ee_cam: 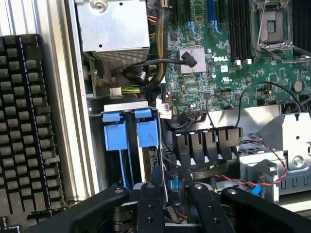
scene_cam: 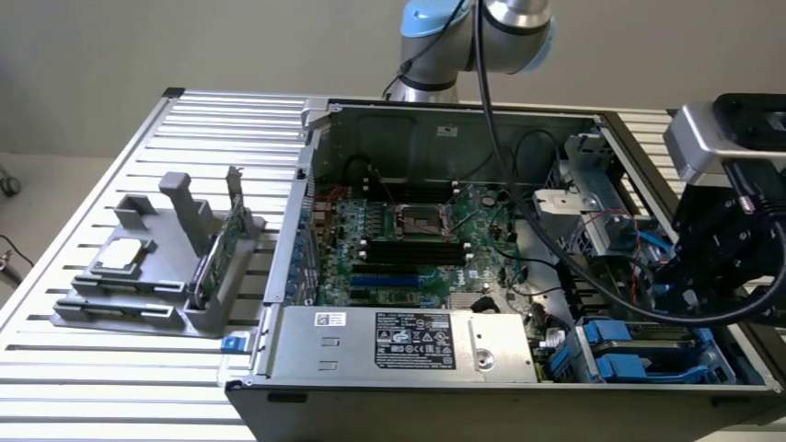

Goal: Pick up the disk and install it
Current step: 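Insert the first disk wire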

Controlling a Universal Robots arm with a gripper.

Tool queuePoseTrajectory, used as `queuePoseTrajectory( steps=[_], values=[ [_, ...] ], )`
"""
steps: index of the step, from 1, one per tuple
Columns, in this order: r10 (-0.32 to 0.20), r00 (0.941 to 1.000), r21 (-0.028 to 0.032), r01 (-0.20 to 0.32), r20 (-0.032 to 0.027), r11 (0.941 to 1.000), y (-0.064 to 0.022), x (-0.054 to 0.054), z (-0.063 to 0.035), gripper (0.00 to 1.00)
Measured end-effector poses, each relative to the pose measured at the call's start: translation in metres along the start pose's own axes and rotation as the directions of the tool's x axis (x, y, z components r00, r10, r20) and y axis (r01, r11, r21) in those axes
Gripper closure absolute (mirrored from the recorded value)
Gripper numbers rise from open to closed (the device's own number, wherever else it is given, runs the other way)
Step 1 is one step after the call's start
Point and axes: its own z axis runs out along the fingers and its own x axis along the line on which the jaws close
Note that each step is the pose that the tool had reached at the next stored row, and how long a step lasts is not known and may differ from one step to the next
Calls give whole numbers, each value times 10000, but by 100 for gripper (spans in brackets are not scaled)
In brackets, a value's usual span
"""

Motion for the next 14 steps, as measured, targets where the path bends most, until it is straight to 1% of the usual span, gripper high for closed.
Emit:
queuePoseTrajectory(
  steps=[4, 7, 10, 14],
  values=[
    [463, 9989, 52, -463, 41, 9989, 0, -4, -33, 72],
    [809, 9967, 90, -810, 74, 9967, 0, -7, -57, 72],
    [1157, 9932, 127, -1158, 106, 9932, 0, -10, -83, 72],
    [1610, 9868, 174, -1613, 154, 9868, 0, -15, -115, 72]
  ],
)
